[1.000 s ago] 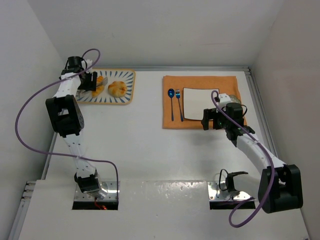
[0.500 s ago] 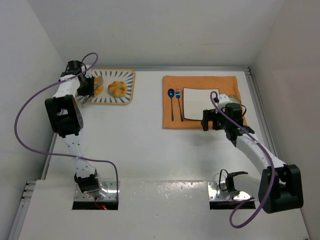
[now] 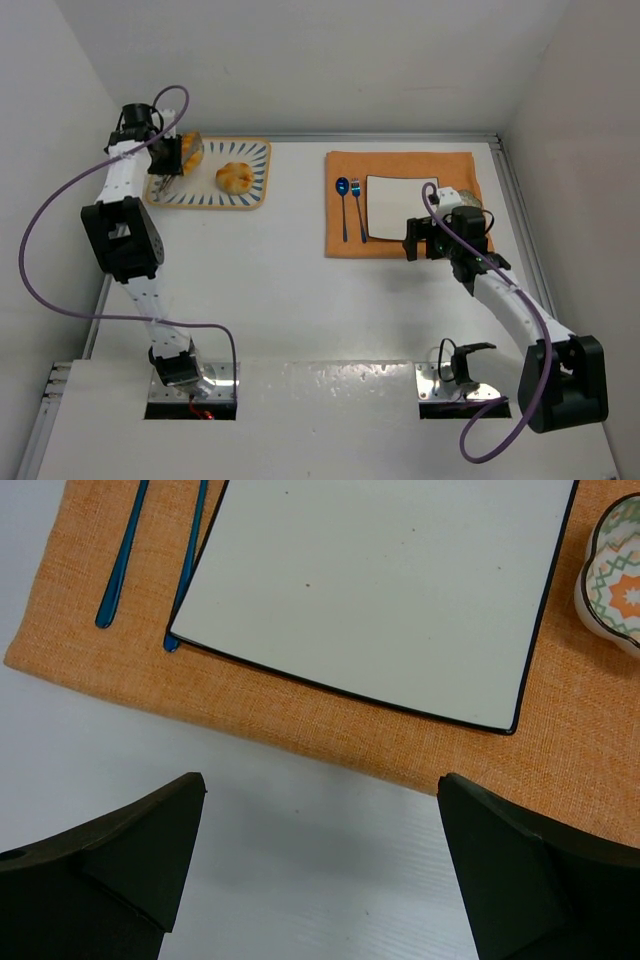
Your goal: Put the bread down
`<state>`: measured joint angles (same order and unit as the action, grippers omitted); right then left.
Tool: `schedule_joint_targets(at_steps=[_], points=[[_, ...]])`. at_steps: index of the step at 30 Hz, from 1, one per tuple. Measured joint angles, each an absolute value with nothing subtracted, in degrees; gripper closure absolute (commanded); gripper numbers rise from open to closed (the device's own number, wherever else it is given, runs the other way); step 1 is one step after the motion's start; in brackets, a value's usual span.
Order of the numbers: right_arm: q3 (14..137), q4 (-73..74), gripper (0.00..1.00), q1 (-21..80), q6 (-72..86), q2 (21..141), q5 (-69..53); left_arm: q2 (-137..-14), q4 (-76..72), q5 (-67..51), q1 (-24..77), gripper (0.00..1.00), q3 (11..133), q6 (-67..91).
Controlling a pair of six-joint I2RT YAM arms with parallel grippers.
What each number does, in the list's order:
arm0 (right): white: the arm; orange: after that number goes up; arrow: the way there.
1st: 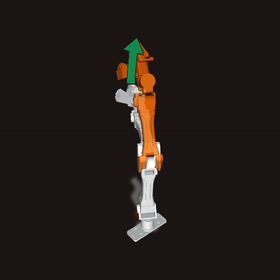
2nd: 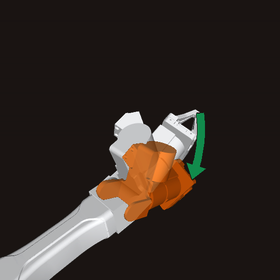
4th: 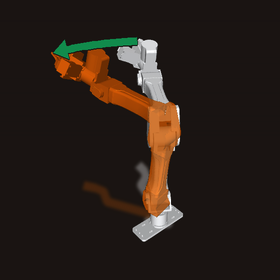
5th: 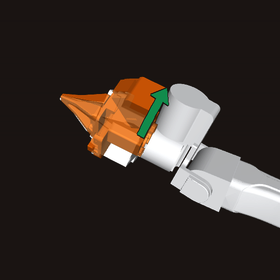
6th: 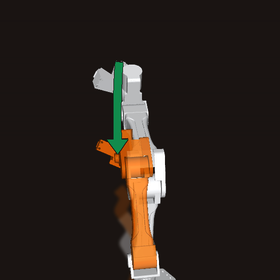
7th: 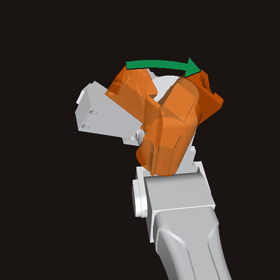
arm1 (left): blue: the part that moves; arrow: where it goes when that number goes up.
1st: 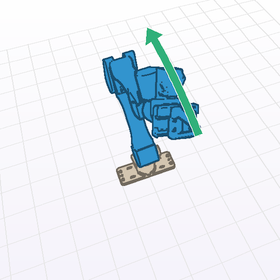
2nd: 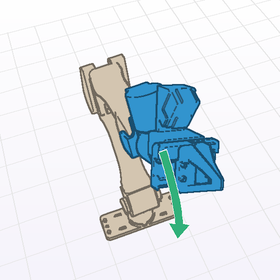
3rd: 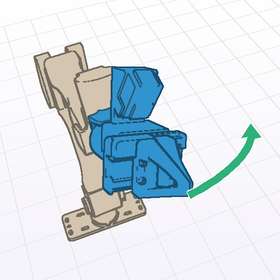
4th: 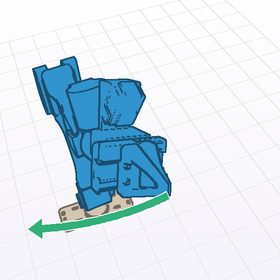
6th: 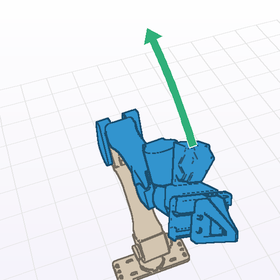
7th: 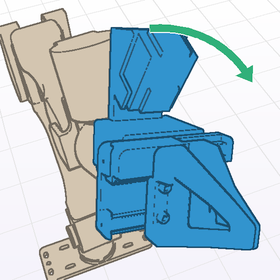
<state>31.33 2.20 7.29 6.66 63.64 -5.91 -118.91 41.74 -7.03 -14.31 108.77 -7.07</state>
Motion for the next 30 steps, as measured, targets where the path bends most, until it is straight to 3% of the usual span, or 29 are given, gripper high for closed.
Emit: schedule_joint_targets(at_steps=[8,15,22,30], points=[[31.4,3.9,0.0,5.7,8.3,63.6,-2.1,-116.4,42.5,-11.3,-10.5,0.78,113.3,-7.7],[32.2,7.8,0.0,-3.6,11.9,64.6,1.7,-116.5,43.7,-12.4,8.1,0.78,119.4,-10.3],[32.2,7.9,0.0,-5.8,11.9,64.7,1.4,-123.6,44.0,-12.5,26.3,0.78,129.5,-11.6],[31.7,8.6,0.0,-9.3,11.1,61.4,0.9,-132.6,39.6,-11.4,35.8,0.76,131.0,-9.0]])
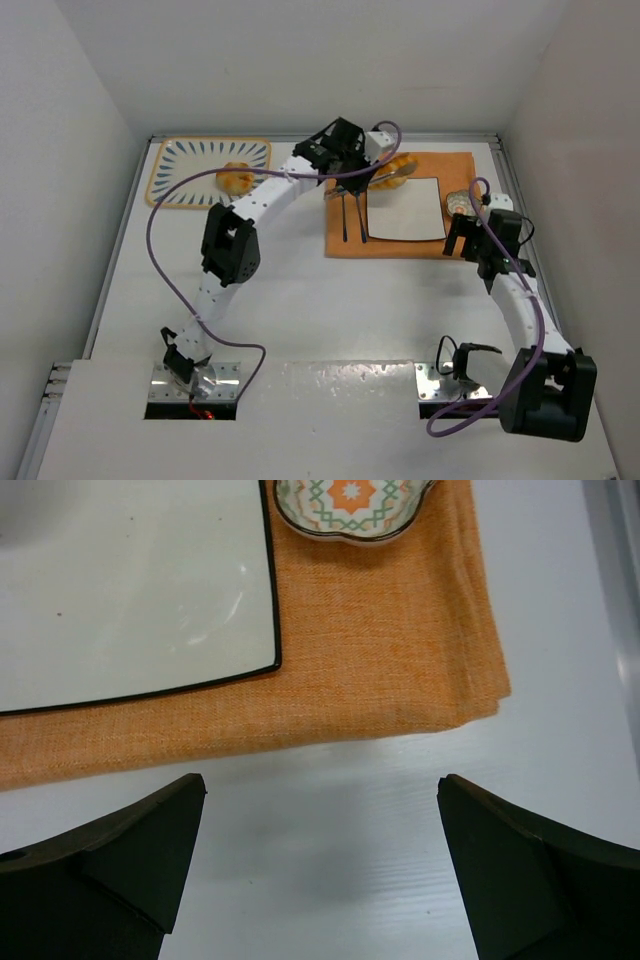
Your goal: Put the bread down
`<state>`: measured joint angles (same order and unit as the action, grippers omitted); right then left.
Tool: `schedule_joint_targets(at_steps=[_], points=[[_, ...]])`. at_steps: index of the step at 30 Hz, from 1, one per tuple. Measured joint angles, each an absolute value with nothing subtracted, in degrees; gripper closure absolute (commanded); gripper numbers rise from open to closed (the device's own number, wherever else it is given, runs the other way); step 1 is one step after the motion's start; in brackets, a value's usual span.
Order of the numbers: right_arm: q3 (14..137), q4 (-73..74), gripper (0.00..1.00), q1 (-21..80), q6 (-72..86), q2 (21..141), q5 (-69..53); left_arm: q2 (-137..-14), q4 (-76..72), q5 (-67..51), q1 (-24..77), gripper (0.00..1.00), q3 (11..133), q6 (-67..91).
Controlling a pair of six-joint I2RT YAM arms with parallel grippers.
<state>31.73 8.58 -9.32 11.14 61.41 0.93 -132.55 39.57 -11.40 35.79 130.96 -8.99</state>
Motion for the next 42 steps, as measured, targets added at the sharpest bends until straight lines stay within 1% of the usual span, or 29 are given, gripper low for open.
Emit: schedule_joint_targets(at_steps=[4,11,13,15,18,19,22,24,27,31,34,42], points=[[31.5,9.4,0.0,-10.4,10.2,58.5,0.9,-136.0,37.0,-10.5,38.0,0.75,130.8,-7.5],[31.4,10.4,0.0,-10.5,9.0,57.4,0.8,-139.3,33.5,-7.1,40.0,0.64,130.3,-6.7],[31.3,10.7,0.0,-10.6,8.8,57.4,0.8,-139.8,32.7,-6.1,40.2,0.6,129.8,-6.7],[31.2,10.7,0.0,-10.7,8.7,57.4,0.8,-139.9,32.4,-5.4,40.2,0.53,129.1,-6.8],[31.0,10.8,0.0,-10.7,8.6,57.4,0.8,-139.9,31.8,-4.5,40.2,0.47,128.6,-6.8],[30.9,10.8,0.0,-10.7,8.6,57.4,0.8,-139.9,31.5,-4.4,40.2,0.39,128.5,-6.8],[30.7,10.8,0.0,-10.7,8.5,57.4,0.8,-139.9,30.5,-4.5,40.2,0.34,128.2,-6.8],[30.7,10.8,0.0,-10.7,8.5,57.4,0.8,-139.9,30.3,-4.6,40.2,0.34,128.0,-6.8],[30.7,10.8,0.0,-10.7,8.4,57.4,0.8,-139.8,30.2,-5.0,40.2,0.31,128.0,-6.8],[30.7,10.8,0.0,-10.7,8.4,57.4,0.5,-139.7,30.5,-6.3,39.9,0.31,128.3,-6.3],[30.7,10.8,0.0,-10.7,8.4,57.4,-0.2,-139.7,31.0,-7.7,39.5,0.36,129.7,-5.5],[30.7,10.8,0.0,-10.7,8.4,57.9,-1.4,-136.6,31.7,-10.7,37.2,0.38,131.9,-4.0]])
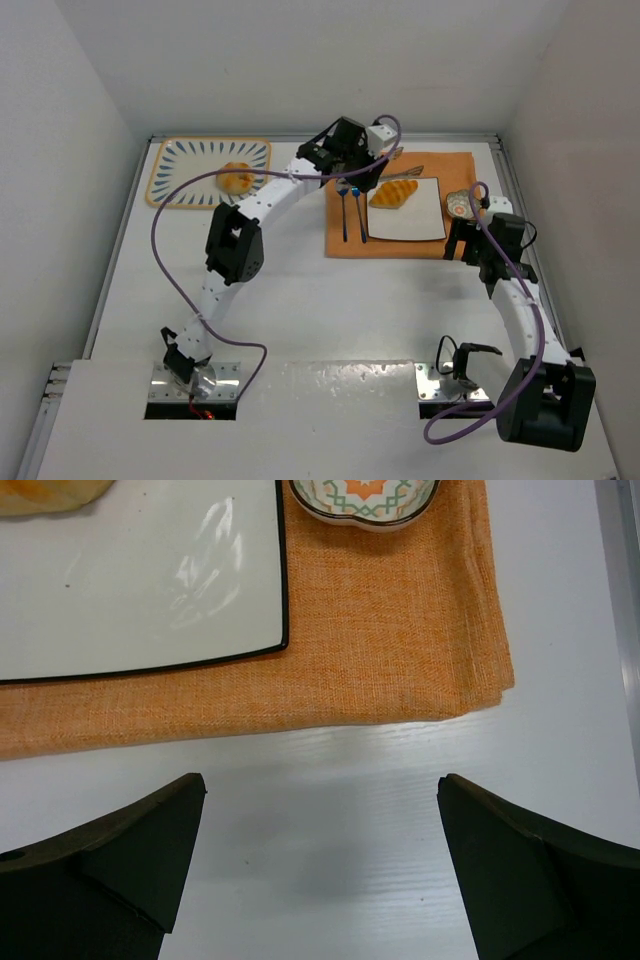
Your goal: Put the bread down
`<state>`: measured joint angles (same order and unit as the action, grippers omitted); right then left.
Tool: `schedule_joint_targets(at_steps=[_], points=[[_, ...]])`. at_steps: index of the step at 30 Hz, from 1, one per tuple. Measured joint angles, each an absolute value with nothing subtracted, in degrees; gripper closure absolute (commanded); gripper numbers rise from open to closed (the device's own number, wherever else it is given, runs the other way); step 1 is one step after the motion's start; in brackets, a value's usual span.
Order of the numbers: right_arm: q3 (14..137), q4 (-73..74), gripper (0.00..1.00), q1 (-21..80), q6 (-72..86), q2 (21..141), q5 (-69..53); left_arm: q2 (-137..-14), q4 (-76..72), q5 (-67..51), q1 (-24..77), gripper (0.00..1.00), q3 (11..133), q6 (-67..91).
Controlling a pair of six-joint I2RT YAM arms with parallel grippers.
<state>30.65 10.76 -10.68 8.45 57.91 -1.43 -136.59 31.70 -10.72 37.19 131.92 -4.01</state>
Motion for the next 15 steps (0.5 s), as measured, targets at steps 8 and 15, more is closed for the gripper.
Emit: schedule_joint_targets(at_steps=[8,15], points=[[30.7,9.7,0.0,-10.7,9.5,59.0,-2.9,-131.8,35.3,-12.2,30.8,0.37,132.0,-3.8],[30.7,8.4,0.0,-8.6,9.7,61.6,-3.7,-115.7,39.1,-11.0,14.2,0.37,116.3,-5.1]])
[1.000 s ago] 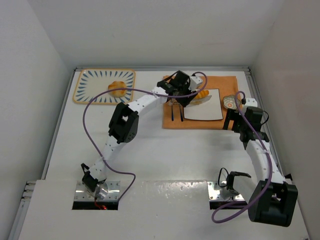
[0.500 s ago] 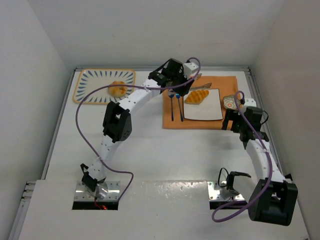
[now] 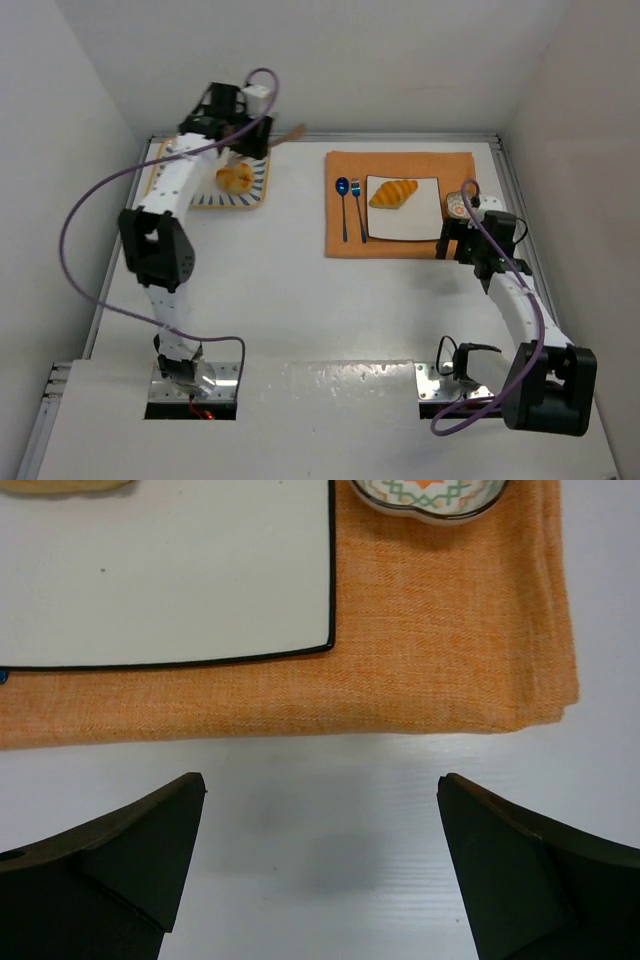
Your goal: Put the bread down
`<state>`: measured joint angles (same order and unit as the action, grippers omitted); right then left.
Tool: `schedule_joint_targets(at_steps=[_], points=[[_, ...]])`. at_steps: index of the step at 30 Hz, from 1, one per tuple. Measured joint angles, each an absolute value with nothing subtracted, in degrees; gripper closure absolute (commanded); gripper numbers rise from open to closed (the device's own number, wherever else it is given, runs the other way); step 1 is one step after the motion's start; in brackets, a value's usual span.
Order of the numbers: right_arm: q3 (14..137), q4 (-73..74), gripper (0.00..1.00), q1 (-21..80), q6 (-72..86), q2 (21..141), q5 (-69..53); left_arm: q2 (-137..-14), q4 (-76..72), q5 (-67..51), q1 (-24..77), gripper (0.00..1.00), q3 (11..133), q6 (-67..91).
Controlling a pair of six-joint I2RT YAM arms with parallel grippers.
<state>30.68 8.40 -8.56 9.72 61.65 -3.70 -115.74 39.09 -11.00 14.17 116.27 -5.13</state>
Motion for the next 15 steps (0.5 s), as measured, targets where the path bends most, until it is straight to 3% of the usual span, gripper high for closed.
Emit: schedule_joint_targets(at_steps=[6,15], points=[[31.1,6.2,0.0,-4.7,10.1,65.3,-3.4,-105.6,40.7,-7.0,-3.1,0.34,102.0,-6.6],[33.1,6.0,0.0,3.0,10.1,66.7,0.0,-105.3,39.4,-10.4,-8.2,0.34,95.2,-5.7]])
